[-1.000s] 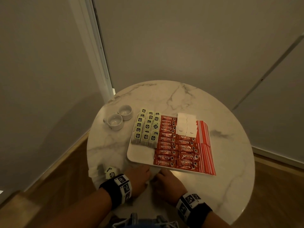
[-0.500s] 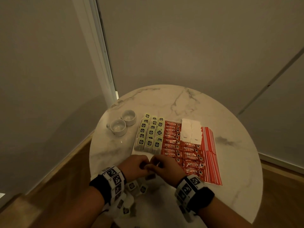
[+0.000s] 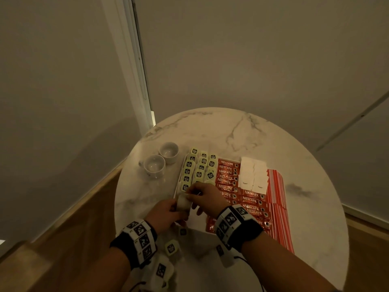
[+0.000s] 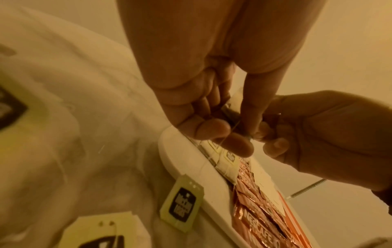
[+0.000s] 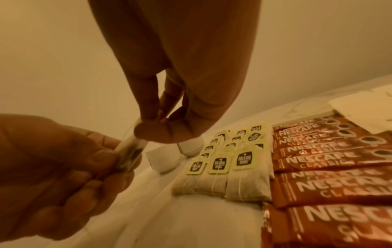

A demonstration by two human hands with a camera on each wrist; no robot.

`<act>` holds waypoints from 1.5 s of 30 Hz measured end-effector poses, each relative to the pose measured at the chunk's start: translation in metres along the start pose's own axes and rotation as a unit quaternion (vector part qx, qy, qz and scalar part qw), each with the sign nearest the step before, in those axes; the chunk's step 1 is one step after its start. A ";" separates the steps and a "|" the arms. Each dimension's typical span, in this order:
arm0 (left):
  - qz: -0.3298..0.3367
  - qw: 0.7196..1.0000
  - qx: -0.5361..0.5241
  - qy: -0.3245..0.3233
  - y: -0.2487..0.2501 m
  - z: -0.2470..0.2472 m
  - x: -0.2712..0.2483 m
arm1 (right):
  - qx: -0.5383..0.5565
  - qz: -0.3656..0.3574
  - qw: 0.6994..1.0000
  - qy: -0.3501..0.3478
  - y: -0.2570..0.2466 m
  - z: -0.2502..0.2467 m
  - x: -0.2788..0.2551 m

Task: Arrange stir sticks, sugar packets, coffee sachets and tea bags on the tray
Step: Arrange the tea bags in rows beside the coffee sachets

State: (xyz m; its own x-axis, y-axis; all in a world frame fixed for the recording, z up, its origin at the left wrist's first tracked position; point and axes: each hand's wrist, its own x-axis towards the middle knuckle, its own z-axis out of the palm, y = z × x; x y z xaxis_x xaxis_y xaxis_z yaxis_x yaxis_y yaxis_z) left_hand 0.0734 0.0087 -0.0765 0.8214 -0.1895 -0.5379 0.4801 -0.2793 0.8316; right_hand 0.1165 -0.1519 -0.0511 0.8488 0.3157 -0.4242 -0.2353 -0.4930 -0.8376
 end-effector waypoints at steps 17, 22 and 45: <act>0.115 0.983 -0.136 -0.038 0.046 -0.010 -0.022 | 0.091 -0.052 0.993 0.045 -0.007 -0.023 -0.017; 0.098 0.989 -0.002 -0.110 0.043 -0.003 -0.032 | 0.135 -0.076 0.983 0.099 -0.010 -0.025 -0.031; 0.147 0.986 0.028 0.068 0.060 0.003 -0.022 | 0.126 -0.157 0.979 0.039 -0.060 -0.057 -0.098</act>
State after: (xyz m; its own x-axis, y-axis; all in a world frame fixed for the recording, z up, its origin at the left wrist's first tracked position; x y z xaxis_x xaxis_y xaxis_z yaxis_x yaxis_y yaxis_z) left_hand 0.0831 -0.0062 -0.0151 0.9580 -0.1432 -0.2483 0.2008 -0.2829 0.9379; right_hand 0.0741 -0.1999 0.0603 0.9295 0.3512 -0.1126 -0.0580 -0.1624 -0.9850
